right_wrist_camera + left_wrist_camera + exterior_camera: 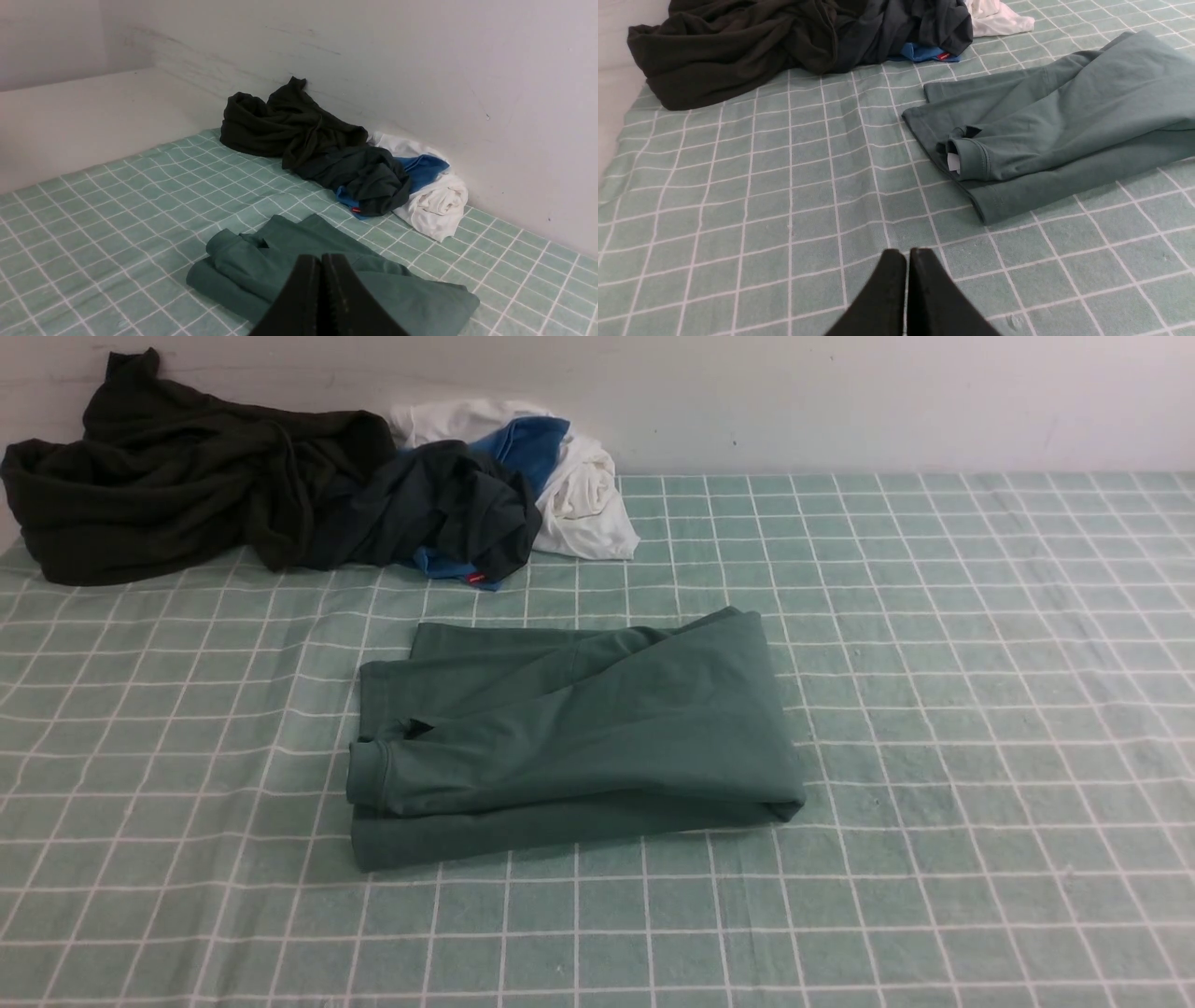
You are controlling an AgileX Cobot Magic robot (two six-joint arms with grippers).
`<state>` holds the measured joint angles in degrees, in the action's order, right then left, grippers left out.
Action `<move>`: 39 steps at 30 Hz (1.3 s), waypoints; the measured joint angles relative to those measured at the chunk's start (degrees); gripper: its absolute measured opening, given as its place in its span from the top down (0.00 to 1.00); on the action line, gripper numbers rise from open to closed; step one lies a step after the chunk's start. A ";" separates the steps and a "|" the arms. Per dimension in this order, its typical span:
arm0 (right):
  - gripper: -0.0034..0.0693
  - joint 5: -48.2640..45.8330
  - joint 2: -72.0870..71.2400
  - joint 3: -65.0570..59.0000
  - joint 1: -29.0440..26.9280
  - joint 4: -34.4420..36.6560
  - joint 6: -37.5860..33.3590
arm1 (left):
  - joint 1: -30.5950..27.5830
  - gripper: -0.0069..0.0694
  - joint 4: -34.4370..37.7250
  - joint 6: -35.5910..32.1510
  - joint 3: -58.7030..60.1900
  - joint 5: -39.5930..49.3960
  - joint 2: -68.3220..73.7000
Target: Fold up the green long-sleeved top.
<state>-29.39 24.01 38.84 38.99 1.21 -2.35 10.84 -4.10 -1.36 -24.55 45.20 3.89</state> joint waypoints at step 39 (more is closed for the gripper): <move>0.97 9.06 -24.62 -40.22 -43.62 -2.41 8.22 | 0.00 0.91 0.05 0.00 0.00 0.00 0.00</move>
<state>-20.33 -0.61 -1.38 -4.63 -1.20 5.87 10.84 -4.04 -1.36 -24.55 45.20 3.89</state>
